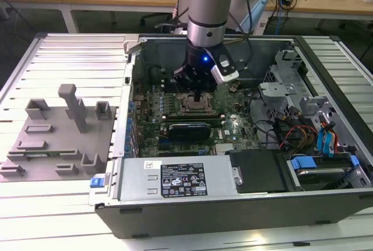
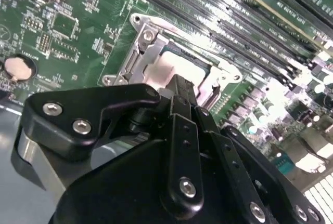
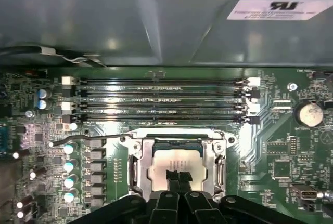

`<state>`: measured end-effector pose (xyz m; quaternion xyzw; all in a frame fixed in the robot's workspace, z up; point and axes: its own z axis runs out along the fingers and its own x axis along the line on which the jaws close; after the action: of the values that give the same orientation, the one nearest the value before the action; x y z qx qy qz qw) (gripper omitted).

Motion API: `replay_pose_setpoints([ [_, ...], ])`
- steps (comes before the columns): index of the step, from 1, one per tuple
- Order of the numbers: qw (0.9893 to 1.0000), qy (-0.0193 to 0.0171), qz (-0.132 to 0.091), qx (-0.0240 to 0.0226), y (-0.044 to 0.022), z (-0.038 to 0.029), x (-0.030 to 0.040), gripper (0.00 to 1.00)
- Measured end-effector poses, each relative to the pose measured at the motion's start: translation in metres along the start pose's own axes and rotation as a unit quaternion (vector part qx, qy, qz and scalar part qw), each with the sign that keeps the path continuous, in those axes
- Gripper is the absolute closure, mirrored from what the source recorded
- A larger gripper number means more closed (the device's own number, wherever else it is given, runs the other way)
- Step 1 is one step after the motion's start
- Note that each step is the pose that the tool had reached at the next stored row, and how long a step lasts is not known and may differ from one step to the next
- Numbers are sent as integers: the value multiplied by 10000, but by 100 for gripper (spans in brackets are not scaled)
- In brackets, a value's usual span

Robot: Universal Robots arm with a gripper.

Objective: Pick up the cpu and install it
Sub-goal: 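Close the cpu cover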

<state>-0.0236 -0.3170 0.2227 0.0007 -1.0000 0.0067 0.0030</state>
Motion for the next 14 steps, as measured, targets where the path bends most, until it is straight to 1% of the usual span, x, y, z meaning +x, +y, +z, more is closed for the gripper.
replay_pose_setpoints([
  [2, 10000, 0, 0, 0, -1, -44, 0, 89],
  [3, 10000, -3, -1, 0, -1, -82, 1, 89],
  [4, 10000, -52, 0, -1, -1, -82, 15, 89],
  [6, 9999, -137, 1, 0, -1, -83, 34, 89],
  [7, 9999, -152, 1, -1, -1, -81, 36, 89],
  [14, 9999, -152, 1, 0, -1, -99, 36, 89],
])
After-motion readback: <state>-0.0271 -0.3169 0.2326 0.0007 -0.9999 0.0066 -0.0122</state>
